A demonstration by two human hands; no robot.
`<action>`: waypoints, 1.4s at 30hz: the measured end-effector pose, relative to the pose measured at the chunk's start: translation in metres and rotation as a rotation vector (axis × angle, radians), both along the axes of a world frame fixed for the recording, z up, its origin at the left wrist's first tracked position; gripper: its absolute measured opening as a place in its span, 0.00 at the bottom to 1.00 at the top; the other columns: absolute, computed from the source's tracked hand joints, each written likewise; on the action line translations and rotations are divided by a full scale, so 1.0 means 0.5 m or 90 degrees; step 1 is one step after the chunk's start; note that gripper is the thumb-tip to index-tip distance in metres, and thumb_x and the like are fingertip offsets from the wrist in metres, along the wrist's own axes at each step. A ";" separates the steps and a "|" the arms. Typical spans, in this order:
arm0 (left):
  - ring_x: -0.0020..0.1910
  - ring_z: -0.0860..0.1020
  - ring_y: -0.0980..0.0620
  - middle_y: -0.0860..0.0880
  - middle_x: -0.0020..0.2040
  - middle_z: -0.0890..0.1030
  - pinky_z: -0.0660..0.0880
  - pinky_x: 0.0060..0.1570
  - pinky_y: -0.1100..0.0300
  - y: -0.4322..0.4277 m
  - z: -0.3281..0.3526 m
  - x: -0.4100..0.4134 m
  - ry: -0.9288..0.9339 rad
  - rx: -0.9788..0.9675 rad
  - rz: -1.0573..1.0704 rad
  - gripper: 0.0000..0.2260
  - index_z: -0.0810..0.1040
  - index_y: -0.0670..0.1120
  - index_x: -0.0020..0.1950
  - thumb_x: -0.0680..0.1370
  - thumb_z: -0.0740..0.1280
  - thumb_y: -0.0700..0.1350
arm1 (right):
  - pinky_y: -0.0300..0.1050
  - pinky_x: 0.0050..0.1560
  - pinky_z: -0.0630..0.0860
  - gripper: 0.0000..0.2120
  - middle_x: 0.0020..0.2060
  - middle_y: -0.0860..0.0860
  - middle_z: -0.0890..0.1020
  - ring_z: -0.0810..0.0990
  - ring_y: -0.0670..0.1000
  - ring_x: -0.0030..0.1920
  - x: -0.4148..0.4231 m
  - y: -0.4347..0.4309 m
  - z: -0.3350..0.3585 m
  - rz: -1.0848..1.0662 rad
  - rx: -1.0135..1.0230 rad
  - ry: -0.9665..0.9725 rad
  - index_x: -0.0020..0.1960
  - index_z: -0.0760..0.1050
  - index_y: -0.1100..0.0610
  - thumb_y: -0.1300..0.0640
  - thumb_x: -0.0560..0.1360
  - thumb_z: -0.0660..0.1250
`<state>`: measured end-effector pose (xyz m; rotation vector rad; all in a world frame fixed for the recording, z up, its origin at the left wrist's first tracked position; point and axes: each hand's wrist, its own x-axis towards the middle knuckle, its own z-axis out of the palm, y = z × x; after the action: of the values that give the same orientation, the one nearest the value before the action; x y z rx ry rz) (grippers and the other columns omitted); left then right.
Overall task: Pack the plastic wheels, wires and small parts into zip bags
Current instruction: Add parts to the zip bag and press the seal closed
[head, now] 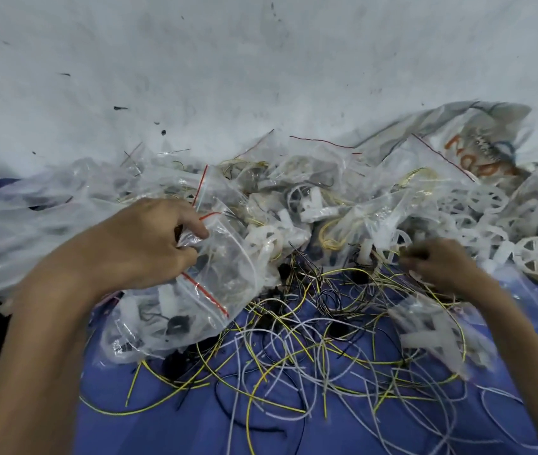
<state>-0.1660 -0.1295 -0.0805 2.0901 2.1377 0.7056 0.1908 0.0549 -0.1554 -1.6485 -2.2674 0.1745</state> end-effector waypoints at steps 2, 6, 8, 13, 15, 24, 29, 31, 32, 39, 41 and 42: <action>0.32 0.68 0.70 0.60 0.32 0.66 0.63 0.34 0.75 -0.002 0.003 0.000 0.002 -0.005 -0.003 0.11 0.79 0.54 0.47 0.71 0.67 0.39 | 0.31 0.32 0.70 0.05 0.32 0.53 0.79 0.75 0.46 0.32 0.005 -0.028 0.057 0.136 -0.078 0.209 0.37 0.79 0.58 0.59 0.71 0.71; 0.33 0.67 0.75 0.62 0.34 0.67 0.63 0.35 0.78 -0.005 0.006 0.002 0.014 -0.011 -0.003 0.11 0.79 0.54 0.48 0.71 0.67 0.40 | 0.28 0.32 0.68 0.07 0.31 0.49 0.79 0.73 0.42 0.32 0.009 -0.075 0.113 0.336 -0.223 0.407 0.39 0.80 0.57 0.56 0.69 0.66; 0.33 0.67 0.75 0.63 0.35 0.68 0.63 0.35 0.77 -0.006 0.006 0.004 0.014 -0.014 -0.001 0.10 0.79 0.53 0.48 0.71 0.67 0.40 | 0.31 0.35 0.73 0.07 0.36 0.49 0.83 0.79 0.43 0.35 0.020 -0.075 0.116 0.337 -0.288 0.391 0.41 0.82 0.56 0.59 0.69 0.65; 0.33 0.68 0.75 0.62 0.34 0.68 0.63 0.36 0.79 -0.007 0.006 0.004 0.020 -0.007 -0.004 0.10 0.80 0.51 0.50 0.71 0.67 0.39 | 0.43 0.45 0.78 0.10 0.40 0.48 0.85 0.82 0.46 0.41 0.007 -0.037 0.077 0.150 -0.187 -0.071 0.48 0.83 0.51 0.63 0.74 0.66; 0.33 0.68 0.71 0.62 0.34 0.68 0.63 0.36 0.78 -0.004 0.003 0.003 0.019 -0.010 0.004 0.10 0.80 0.51 0.50 0.72 0.67 0.39 | 0.40 0.45 0.73 0.09 0.44 0.49 0.85 0.79 0.45 0.42 -0.047 -0.039 0.039 0.123 -0.008 -0.139 0.50 0.82 0.53 0.58 0.72 0.66; 0.33 0.71 0.68 0.62 0.36 0.70 0.63 0.36 0.71 0.002 -0.005 -0.007 0.000 -0.017 -0.017 0.11 0.78 0.57 0.45 0.71 0.67 0.40 | 0.49 0.44 0.76 0.11 0.36 0.50 0.75 0.75 0.54 0.40 -0.109 -0.012 -0.047 0.177 -0.114 -0.312 0.40 0.78 0.53 0.46 0.74 0.66; 0.37 0.72 0.64 0.57 0.51 0.76 0.65 0.40 0.61 -0.002 -0.003 -0.025 0.007 -0.007 -0.002 0.14 0.74 0.62 0.40 0.69 0.68 0.41 | 0.47 0.46 0.74 0.15 0.52 0.59 0.78 0.78 0.58 0.52 -0.056 0.016 0.007 -0.109 0.013 -0.381 0.56 0.75 0.60 0.52 0.73 0.66; 0.38 0.73 0.62 0.56 0.52 0.77 0.65 0.42 0.59 -0.003 -0.002 -0.030 0.006 0.000 -0.005 0.13 0.74 0.61 0.39 0.69 0.68 0.41 | 0.50 0.53 0.75 0.17 0.55 0.56 0.78 0.76 0.57 0.56 -0.067 -0.008 0.026 -0.072 0.005 -0.433 0.60 0.75 0.55 0.55 0.72 0.66; 0.38 0.74 0.62 0.56 0.52 0.77 0.66 0.43 0.59 -0.004 -0.001 -0.030 0.006 -0.003 -0.006 0.13 0.74 0.61 0.39 0.69 0.68 0.41 | 0.50 0.55 0.74 0.18 0.56 0.53 0.77 0.75 0.56 0.58 -0.077 -0.028 0.033 -0.024 0.029 -0.450 0.62 0.74 0.52 0.56 0.72 0.65; 0.39 0.75 0.61 0.58 0.48 0.77 0.66 0.40 0.60 -0.006 -0.004 -0.028 0.016 -0.013 -0.005 0.13 0.75 0.62 0.42 0.69 0.67 0.42 | 0.55 0.69 0.60 0.29 0.73 0.49 0.60 0.58 0.53 0.72 -0.230 -0.116 -0.034 0.393 -0.019 -0.411 0.75 0.53 0.44 0.38 0.77 0.55; 0.37 0.75 0.63 0.62 0.47 0.75 0.66 0.37 0.65 -0.007 -0.006 -0.027 0.013 -0.015 -0.016 0.12 0.74 0.62 0.41 0.69 0.67 0.43 | 0.53 0.68 0.59 0.28 0.72 0.48 0.62 0.59 0.52 0.72 -0.206 -0.081 -0.059 0.370 -0.020 -0.488 0.73 0.58 0.46 0.38 0.77 0.54; 0.37 0.74 0.64 0.63 0.46 0.75 0.65 0.36 0.67 -0.003 -0.003 -0.029 0.016 -0.016 -0.021 0.12 0.74 0.62 0.41 0.69 0.67 0.43 | 0.52 0.67 0.61 0.25 0.71 0.47 0.65 0.62 0.51 0.71 -0.184 -0.064 -0.065 0.346 -0.018 -0.487 0.71 0.62 0.45 0.38 0.77 0.54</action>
<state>-0.1805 -0.1312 -0.0819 2.1271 2.1077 0.6500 0.0987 0.0227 -0.1879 -1.1754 -3.2577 -0.3691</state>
